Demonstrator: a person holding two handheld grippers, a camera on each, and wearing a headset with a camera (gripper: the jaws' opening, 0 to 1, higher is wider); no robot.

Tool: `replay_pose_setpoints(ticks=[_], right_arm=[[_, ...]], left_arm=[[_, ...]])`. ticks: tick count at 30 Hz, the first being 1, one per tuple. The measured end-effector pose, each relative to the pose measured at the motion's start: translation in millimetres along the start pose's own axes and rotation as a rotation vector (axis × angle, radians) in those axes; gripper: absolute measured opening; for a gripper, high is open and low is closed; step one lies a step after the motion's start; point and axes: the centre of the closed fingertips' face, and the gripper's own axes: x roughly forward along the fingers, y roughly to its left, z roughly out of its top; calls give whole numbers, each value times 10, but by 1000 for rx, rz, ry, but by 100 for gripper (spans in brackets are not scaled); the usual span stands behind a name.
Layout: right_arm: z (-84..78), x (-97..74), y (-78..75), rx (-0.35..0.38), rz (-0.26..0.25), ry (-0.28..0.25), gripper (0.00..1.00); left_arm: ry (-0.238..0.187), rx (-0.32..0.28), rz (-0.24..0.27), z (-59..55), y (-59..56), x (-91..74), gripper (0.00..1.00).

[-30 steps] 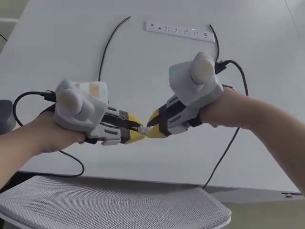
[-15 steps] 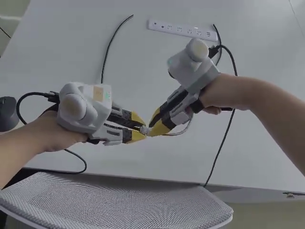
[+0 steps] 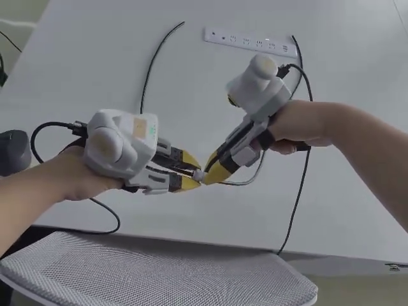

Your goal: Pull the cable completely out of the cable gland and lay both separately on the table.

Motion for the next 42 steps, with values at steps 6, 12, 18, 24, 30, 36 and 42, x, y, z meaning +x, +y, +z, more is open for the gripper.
replay_pose_setpoints(ticks=[6, 12, 18, 24, 30, 36, 42], right_arm=[[91, -57, -15, -45, -31, -17, 8], [85, -65, -14, -88, -83, -1, 6], [62, -106, 19, -152, -156, 19, 5], [115, -173, -87, -276, -309, 44, 5], [140, -191, -214, -468, -478, 96, 6], [177, -227, -267, -550, -610, 100, 6], [159, -276, -323, -582, -644, 106, 6]], left_arm=[[3, -4, 23, 21, 116, -29, 15], [14, -28, 12, 24, 145, 1, 14], [22, -70, -3, 31, 192, 41, 14], [-5, -176, 8, 20, 294, 58, 14], [-7, -231, 8, 4, 363, 50, 14], [-48, -288, 14, 30, 386, 2, 14], [-39, -292, 6, 46, 382, 38, 14]])
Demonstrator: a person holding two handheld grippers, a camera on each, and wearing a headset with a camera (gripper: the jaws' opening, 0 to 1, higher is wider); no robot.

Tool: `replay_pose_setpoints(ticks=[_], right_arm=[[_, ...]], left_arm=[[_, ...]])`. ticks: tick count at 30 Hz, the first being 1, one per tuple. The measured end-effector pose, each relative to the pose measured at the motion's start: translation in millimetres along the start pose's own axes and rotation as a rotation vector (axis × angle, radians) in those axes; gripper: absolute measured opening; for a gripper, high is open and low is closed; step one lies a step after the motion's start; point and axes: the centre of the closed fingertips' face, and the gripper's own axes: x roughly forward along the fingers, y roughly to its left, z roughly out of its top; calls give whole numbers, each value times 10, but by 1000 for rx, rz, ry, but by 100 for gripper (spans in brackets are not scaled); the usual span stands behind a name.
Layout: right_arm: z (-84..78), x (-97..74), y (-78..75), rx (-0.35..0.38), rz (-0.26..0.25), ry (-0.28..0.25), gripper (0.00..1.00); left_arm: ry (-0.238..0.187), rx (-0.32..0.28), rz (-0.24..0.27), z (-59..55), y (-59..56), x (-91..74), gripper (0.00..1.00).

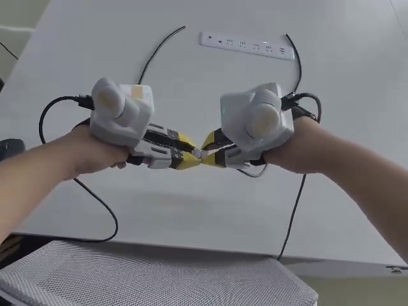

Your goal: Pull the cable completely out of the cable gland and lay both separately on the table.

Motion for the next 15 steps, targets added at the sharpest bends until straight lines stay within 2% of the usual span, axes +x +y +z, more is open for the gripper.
replay_pose_setpoints(ticks=[3, 6, 8, 9, 11, 12, 13, 15], right_arm=[[-3, -10, -26, 0, -10, -15, 7], [12, -25, -35, 4, -6, -33, 8], [26, -28, -38, 23, 9, -47, 8], [24, -33, -26, 33, 15, -46, 9], [37, -49, -34, 94, 29, -69, 16], [29, -68, -17, 159, 60, -77, 21], [32, -79, -10, 175, 69, -83, 21], [47, -121, 8, 287, 145, -124, 21]], left_arm=[[0, 3, 6, 9, 39, 0, 14], [-7, 5, 6, 23, 29, -11, 15], [-9, 17, 10, 35, 15, -19, 15], [-3, 43, 14, 32, 2, -20, 15], [15, 101, 30, 12, -2, -30, 15], [17, 110, 31, 6, -19, -35, 15], [22, 132, 35, -1, -26, -43, 15], [20, 168, 42, -12, -57, -71, 15]])
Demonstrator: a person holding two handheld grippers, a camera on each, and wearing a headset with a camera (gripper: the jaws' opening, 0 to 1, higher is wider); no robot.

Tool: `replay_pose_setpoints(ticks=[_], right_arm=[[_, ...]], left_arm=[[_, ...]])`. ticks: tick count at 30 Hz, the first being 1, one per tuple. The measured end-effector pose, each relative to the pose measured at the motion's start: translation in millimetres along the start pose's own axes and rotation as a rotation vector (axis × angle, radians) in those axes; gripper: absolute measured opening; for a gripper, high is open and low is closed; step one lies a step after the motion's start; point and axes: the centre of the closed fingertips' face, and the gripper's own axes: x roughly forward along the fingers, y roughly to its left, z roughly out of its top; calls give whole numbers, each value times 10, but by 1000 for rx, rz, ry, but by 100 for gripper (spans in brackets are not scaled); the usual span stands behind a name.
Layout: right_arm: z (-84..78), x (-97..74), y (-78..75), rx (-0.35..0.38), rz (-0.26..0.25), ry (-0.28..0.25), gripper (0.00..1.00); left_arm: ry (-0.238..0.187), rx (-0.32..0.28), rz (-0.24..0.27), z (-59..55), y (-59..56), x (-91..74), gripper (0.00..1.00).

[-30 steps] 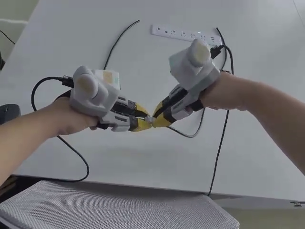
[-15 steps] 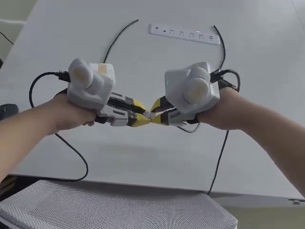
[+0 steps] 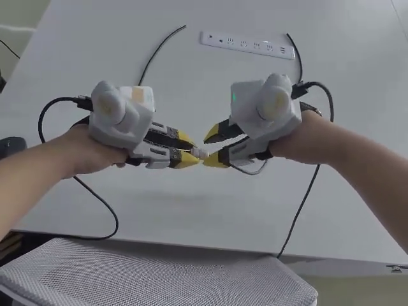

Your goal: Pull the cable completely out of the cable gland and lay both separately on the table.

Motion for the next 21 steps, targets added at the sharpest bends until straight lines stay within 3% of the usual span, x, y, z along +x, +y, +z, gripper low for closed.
replay_pose_setpoints(ticks=[4, 7, 10, 12, 13, 16, 21], right_arm=[[75, -56, -4, 257, 199, -125, 21], [38, -57, -113, 276, 218, -120, 22], [191, -75, -71, 366, 318, -188, 27], [176, -49, -94, 367, 323, -172, 28], [153, -44, -11, 368, 377, -143, 27], [118, -6, 59, 375, 431, -104, 25], [66, 54, 75, 371, 465, -57, 21]], left_arm=[[7, 27, 6, -25, -33, -34, 15], [9, 45, 9, -16, -42, -43, 15], [2, 60, 7, 22, -60, -51, 15], [-5, 78, 2, 64, -86, -51, 15], [-3, 88, 3, 75, -95, -50, 15], [-2, 105, -8, 88, -116, -47, 15], [8, 127, -26, 80, -157, -36, 15]])
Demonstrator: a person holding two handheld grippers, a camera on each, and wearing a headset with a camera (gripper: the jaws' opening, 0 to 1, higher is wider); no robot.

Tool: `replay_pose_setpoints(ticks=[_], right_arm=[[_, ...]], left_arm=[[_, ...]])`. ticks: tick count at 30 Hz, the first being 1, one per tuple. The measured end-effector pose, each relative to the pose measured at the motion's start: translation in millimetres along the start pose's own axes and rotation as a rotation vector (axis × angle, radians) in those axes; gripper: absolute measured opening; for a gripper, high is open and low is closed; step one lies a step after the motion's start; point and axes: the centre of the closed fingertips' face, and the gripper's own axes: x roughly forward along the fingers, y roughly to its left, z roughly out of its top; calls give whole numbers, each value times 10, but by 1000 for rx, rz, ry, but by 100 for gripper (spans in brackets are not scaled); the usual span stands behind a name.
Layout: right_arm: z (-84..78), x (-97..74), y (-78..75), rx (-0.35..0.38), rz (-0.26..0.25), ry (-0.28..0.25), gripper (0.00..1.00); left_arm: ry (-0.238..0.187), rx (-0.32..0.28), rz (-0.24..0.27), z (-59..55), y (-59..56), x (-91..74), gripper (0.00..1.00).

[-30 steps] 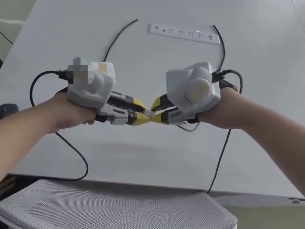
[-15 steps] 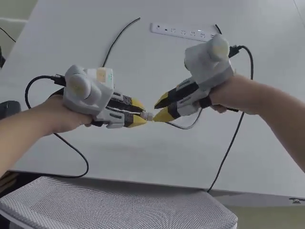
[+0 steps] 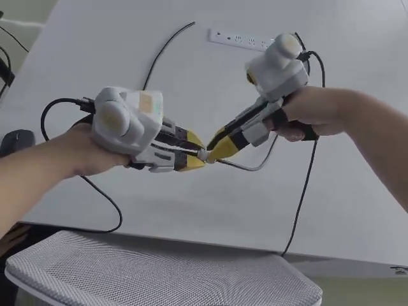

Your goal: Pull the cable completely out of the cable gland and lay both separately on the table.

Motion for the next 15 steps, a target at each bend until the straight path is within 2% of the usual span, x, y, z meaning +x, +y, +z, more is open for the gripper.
replay_pose_setpoints(ticks=[2, 9, 13, 15], right_arm=[[-36, 4, 61, -1, 6, 26, 18], [-90, 48, 129, 13, 30, 45, 18], [-135, 75, 157, -2, 31, 67, 9], [-128, 90, 196, 1, 31, 62, 9]], left_arm=[[6, 4, -6, -13, -16, 11, 15], [4, 15, -19, 12, -23, 23, 15], [4, 13, -22, 9, -25, 30, 15], [2, 12, -23, 4, -29, 36, 15]])
